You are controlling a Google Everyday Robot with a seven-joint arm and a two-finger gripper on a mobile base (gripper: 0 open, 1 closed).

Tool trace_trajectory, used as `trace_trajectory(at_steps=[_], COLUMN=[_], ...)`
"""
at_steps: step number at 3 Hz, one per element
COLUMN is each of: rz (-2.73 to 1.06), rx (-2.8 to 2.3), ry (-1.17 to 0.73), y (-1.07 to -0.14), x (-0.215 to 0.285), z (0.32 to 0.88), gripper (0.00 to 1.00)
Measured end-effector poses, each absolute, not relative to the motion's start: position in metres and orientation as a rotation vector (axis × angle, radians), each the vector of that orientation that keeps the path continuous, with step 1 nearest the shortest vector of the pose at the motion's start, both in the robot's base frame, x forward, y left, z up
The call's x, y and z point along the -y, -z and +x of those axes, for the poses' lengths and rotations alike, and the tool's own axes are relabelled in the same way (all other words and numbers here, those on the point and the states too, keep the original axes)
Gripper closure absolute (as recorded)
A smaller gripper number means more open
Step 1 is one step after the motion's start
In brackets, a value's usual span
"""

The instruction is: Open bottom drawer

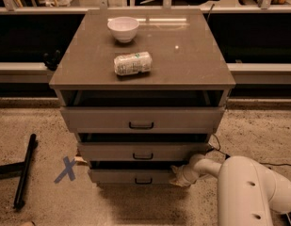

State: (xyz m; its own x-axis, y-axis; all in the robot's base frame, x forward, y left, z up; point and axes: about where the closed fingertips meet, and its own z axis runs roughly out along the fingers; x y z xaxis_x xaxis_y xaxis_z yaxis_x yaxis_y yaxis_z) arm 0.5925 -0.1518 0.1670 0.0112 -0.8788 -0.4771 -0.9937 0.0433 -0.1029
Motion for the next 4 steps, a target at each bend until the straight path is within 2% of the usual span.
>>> trace_trajectory(at_steps=[1,2,4], rz=[-1.883,-1.883,-1.886], rx=[-1.916,-1.916,-1.915], ry=[-0.374,-0.374,-0.385], y=[-0.1676,-0.1676,-0.1641], x=[0.1518,0.1518,0.1485], z=[0.5925,0.5925,0.5889], gripper=[0.39,0.39,0.01])
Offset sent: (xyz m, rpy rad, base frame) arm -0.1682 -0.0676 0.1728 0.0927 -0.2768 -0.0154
